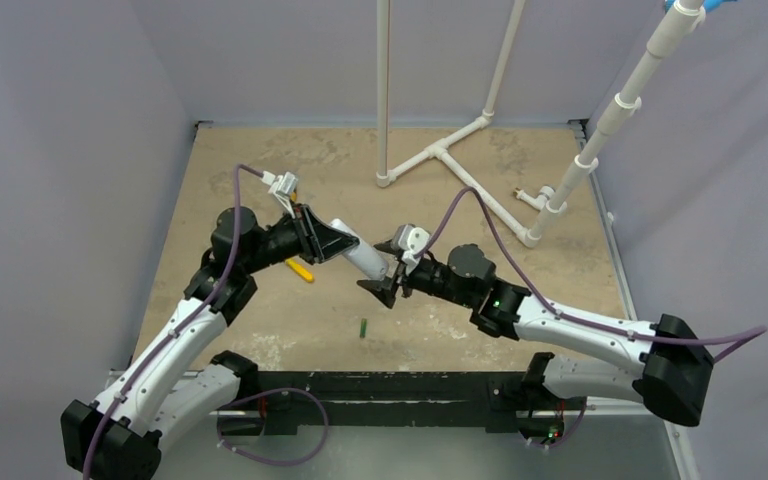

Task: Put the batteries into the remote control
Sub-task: Adjust the remote control, then remove the battery cover from the remote control.

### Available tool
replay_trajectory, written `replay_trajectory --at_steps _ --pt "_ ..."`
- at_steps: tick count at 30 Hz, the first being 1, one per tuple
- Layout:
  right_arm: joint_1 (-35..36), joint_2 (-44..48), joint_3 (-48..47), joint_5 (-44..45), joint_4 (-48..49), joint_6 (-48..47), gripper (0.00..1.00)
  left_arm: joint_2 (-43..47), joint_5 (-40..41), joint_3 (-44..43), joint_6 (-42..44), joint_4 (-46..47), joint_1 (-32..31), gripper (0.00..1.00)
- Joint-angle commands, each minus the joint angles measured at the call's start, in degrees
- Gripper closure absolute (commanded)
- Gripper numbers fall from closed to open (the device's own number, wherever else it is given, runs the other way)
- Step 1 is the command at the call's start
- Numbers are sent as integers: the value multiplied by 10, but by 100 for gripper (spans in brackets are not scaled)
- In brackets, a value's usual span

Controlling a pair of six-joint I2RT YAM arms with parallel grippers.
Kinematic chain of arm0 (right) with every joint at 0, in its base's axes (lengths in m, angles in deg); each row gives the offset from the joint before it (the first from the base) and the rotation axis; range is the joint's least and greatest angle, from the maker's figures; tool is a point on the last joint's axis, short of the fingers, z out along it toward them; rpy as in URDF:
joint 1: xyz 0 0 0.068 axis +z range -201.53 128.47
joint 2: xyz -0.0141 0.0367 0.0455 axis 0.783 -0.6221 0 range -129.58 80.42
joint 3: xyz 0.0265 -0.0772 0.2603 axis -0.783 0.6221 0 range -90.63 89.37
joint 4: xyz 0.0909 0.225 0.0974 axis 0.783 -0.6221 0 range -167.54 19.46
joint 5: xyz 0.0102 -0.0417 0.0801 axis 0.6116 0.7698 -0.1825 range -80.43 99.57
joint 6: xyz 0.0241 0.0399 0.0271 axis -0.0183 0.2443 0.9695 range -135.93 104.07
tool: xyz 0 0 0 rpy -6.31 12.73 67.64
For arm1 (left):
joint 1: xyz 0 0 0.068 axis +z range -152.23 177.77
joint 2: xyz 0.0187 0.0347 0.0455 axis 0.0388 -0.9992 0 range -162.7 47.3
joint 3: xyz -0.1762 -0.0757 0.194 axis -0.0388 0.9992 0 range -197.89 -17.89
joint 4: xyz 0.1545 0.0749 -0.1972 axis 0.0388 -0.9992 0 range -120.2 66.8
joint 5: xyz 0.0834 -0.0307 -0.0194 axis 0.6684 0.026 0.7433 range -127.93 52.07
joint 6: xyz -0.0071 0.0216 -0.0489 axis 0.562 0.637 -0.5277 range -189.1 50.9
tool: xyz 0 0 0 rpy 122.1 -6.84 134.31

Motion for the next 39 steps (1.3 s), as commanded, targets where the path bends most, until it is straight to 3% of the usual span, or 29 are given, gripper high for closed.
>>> replay_trajectory --at_steps 1,5,11,15,23,30,39 --pt "2 60 17 -73 32 -63 16 1 -3 -15 20 13 0 100" --pt "2 96 3 -107 -48 -134 13 -7 -35 3 20 35 0 100" --pt "2 148 -5 -18 -160 -225 17 -12 -72 23 21 62 1 100" --pt "2 197 0 -2 -180 -255 22 -11 -85 19 49 40 3 100" --pt "2 226 -21 -9 -268 -340 48 -38 -148 31 29 80 6 100" --pt "2 227 -48 -95 -331 -368 38 -33 -166 74 -11 117 6 100" --pt "2 182 -79 -179 -387 -373 42 -45 -177 102 -62 163 5 100"
